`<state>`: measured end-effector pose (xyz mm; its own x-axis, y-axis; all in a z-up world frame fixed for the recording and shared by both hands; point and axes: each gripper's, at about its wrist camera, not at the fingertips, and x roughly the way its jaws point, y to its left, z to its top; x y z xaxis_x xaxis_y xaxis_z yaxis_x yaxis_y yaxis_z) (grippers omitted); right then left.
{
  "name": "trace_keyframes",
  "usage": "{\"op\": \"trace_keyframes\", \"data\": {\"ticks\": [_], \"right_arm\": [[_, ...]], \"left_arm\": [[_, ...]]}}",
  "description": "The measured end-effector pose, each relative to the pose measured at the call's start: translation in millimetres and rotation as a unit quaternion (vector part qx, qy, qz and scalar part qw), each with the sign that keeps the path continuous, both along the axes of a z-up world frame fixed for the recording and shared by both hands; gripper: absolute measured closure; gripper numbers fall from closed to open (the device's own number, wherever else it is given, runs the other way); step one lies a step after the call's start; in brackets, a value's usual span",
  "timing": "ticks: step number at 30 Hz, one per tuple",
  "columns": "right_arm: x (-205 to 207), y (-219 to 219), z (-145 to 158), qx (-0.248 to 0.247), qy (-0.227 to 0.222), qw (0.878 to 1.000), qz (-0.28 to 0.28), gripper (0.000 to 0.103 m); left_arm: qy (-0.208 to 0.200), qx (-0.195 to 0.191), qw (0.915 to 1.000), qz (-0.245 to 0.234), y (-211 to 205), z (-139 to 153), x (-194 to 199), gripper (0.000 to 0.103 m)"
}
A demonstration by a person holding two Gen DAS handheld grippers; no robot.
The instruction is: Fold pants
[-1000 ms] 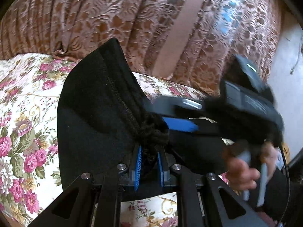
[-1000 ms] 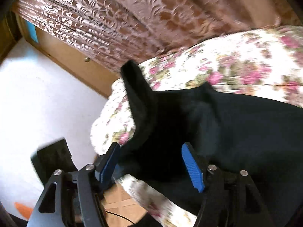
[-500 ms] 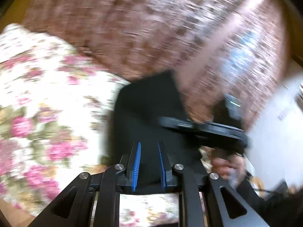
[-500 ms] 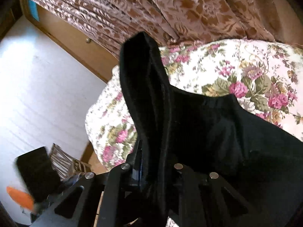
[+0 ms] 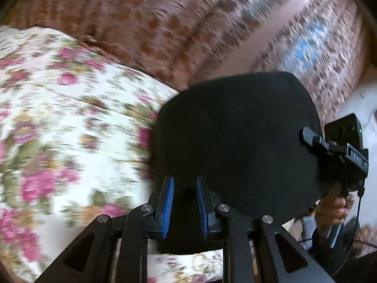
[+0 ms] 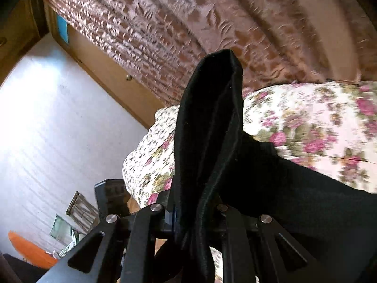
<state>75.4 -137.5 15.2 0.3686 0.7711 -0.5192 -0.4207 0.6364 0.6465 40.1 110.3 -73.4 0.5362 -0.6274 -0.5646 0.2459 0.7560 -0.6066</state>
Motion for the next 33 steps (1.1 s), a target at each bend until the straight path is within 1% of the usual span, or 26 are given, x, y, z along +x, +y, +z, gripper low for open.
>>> {"op": "trace_keyframes", "data": {"ticks": [3, 5, 8, 10, 13, 14, 16, 17, 19, 20, 22, 24, 25, 26, 28, 31, 33], "right_arm": [[-9.9, -40.4, -2.3, -0.001, 0.003, 1.000, -0.027, 0.089], [-17.0, -67.5, -11.7, -0.009, 0.012, 0.998, -0.053, 0.089], [-23.4, -108.9, -40.9, -0.020, 0.044, 0.995, -0.090, 0.090], [-24.8, -133.5, -65.9, -0.028, 0.075, 0.990, -0.115, 0.090], [-24.3, -167.6, -107.8, -0.032, 0.125, 0.979, -0.160, 0.089], [-24.9, -177.3, -120.2, -0.028, 0.141, 0.973, -0.178, 0.090], [-28.6, -190.3, -131.6, -0.003, 0.149, 0.970, -0.193, 0.090], [-30.7, -192.9, -131.4, 0.001, 0.142, 0.971, -0.191, 0.090], [-33.0, -192.8, -128.7, -0.013, 0.128, 0.974, -0.188, 0.090], [-32.4, -193.7, -130.8, -0.018, 0.128, 0.974, -0.189, 0.090], [-28.1, -198.1, -140.6, -0.027, 0.135, 0.971, -0.197, 0.088], [-29.3, -202.6, -147.7, -0.017, 0.143, 0.967, -0.210, 0.087], [-31.2, -204.3, -145.5, -0.015, 0.142, 0.966, -0.215, 0.082], [-36.1, -204.6, -139.7, -0.025, 0.134, 0.965, -0.222, 0.080], [-46.8, -207.6, -128.2, -0.042, 0.125, 0.961, -0.242, 0.071], [-76.9, -218.5, -105.7, -0.030, 0.106, 0.955, -0.275, 0.071], [-100.0, -218.6, -88.8, -0.005, 0.091, 0.958, -0.272, 0.071]], "left_arm": [[0.012, 0.013, 0.9984, -0.053, -38.3, -6.5, 2.8, 0.083], [0.027, 0.016, 0.9957, -0.087, -60.5, -14.5, 1.7, 0.083], [0.043, 0.026, 0.9920, -0.116, -83.7, -23.3, -3.5, 0.083], [0.048, 0.022, 0.9903, -0.128, -92.2, -24.3, -6.7, 0.083], [0.051, 0.016, 0.9879, -0.146, -103.1, -21.7, -9.7, 0.083], [0.046, 0.025, 0.9874, -0.149, -107.6, -19.8, -11.3, 0.083], [0.040, 0.038, 0.9864, -0.154, -114.8, -17.6, -11.6, 0.083], [0.042, 0.036, 0.9857, -0.159, -117.5, -18.3, -10.6, 0.083], [0.047, 0.032, 0.9848, -0.164, -123.5, -17.7, -5.8, 0.083], [0.052, 0.029, 0.9844, -0.166, -126.1, -19.4, -4.3, 0.083], [0.058, 0.027, 0.9844, -0.164, -128.6, -22.4, -3.6, 0.083], [0.048, 0.038, 0.9844, -0.165, -130.0, -22.0, -8.1, 0.083], [0.045, 0.040, 0.9843, -0.166, -128.2, -22.1, -11.1, 0.083], [0.047, 0.037, 0.9841, -0.167, -126.9, -22.9, -11.9, 0.083], [0.051, 0.031, 0.9842, -0.167, -125.5, -23.3, -10.0, 0.083], [0.051, 0.021, 0.9848, -0.164, -122.0, -23.0, -9.8, 0.083], [0.048, 0.021, 0.9850, -0.164, -121.9, -23.5, -10.5, 0.083]]}}
